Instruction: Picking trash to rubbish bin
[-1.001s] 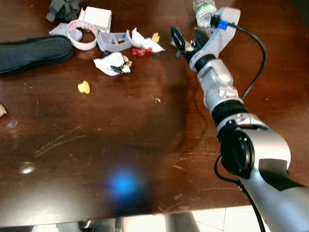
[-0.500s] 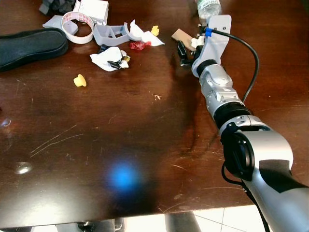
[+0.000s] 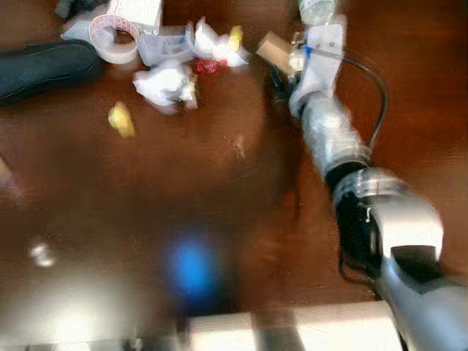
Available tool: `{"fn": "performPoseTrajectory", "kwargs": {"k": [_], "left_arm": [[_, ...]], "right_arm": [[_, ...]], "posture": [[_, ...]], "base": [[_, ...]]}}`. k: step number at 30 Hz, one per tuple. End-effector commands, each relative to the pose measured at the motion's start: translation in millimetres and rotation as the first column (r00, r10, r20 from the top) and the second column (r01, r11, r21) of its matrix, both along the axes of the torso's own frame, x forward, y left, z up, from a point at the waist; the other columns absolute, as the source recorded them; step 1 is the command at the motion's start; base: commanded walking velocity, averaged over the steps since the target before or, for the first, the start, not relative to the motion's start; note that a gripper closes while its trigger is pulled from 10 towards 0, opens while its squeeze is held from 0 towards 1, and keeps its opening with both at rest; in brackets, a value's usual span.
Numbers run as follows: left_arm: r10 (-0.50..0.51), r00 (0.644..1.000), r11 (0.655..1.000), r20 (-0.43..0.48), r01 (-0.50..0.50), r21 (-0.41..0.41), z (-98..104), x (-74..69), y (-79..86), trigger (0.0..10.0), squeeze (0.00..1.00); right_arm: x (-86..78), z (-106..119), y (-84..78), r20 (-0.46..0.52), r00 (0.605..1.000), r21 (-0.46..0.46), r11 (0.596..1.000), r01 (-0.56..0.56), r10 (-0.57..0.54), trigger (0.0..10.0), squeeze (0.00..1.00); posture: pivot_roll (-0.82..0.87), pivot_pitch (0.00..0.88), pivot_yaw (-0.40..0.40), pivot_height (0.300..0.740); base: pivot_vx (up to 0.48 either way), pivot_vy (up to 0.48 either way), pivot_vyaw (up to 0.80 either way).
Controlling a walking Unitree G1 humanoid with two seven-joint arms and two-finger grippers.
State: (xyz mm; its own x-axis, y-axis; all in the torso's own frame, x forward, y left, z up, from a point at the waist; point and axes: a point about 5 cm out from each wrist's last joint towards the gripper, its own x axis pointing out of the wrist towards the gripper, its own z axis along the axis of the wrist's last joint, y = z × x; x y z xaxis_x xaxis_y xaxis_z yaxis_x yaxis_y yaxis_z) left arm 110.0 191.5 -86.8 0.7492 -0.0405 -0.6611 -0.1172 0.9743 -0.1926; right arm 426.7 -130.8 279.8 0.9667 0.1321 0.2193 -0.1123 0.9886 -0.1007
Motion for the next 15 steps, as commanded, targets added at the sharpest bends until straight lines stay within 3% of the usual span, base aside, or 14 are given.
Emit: {"fn": "performPoseTrajectory", "kwargs": {"k": [1, 15], "left_arm": [[-0.061, 0.916, 0.995, -0.396, 0.026, -0.093, -24.0, -140.2, -23.0, 10.0, 0.0], [-0.061, 0.916, 0.995, -0.396, 0.026, -0.093, -24.0, -140.2, -23.0, 10.0, 0.0]], "right_arm": [[-0.3, -2.2, -3.1, 0.002, 1.0, 0.005, 1.0, 0.011, -0.011, 0.0, 0.0], [-0.3, -2.2, -3.1, 0.002, 1.0, 0.005, 1.0, 0.011, -0.011, 0.0, 0.0]], "posture": [[0.39, 0.614, -0.104, 0.74], [0.39, 0.614, -0.104, 0.74]], "base": [[0.0, 0.0, 0.0], [0.0, 0.0, 0.0]]}}
